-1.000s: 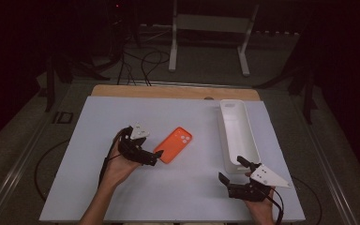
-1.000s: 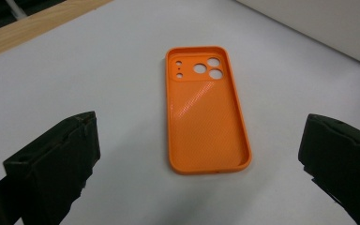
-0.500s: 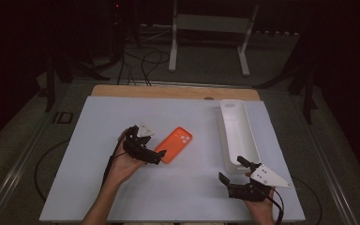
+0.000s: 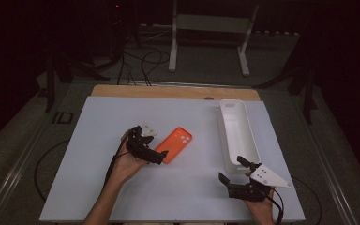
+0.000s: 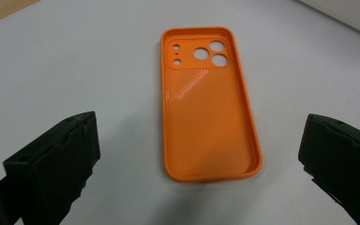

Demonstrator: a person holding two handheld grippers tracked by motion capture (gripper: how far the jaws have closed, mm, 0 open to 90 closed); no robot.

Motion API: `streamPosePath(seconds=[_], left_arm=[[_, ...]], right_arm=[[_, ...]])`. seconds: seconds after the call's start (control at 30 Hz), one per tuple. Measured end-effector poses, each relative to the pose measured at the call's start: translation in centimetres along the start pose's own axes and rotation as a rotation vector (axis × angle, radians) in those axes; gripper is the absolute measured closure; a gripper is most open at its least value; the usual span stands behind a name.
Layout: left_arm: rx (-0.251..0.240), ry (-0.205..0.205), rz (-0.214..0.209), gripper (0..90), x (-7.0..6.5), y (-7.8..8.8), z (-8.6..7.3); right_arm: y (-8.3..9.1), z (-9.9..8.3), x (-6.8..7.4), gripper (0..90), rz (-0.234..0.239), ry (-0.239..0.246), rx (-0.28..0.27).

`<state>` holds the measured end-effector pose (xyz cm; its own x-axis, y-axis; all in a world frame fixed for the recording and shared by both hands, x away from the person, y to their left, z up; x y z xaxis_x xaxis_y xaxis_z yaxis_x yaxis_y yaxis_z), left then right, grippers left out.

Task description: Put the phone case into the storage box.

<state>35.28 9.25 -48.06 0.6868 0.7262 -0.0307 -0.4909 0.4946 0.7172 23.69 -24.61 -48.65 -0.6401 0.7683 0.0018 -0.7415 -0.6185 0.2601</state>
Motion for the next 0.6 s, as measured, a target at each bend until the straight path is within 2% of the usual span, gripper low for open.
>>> streamPosePath(seconds=[0.6], left_arm=[[0.040,-0.008,-0.008,0.0,-0.4,-1.3,0.1]], right_arm=[[-0.1,0.0,-0.1,9.0,-0.003,0.000,0.002]])
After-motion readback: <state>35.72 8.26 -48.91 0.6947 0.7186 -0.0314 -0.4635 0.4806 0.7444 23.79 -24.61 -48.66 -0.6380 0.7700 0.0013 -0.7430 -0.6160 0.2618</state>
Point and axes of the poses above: each handheld gripper's, and its own axes: y roughly backward along the jaws, z roughly out of its top, x roughly to its left, the point moved 2 cm from there along -y, roughly forward along the jaws, and after that the axes turned 2 degrees about y, right-handed, at the moved point
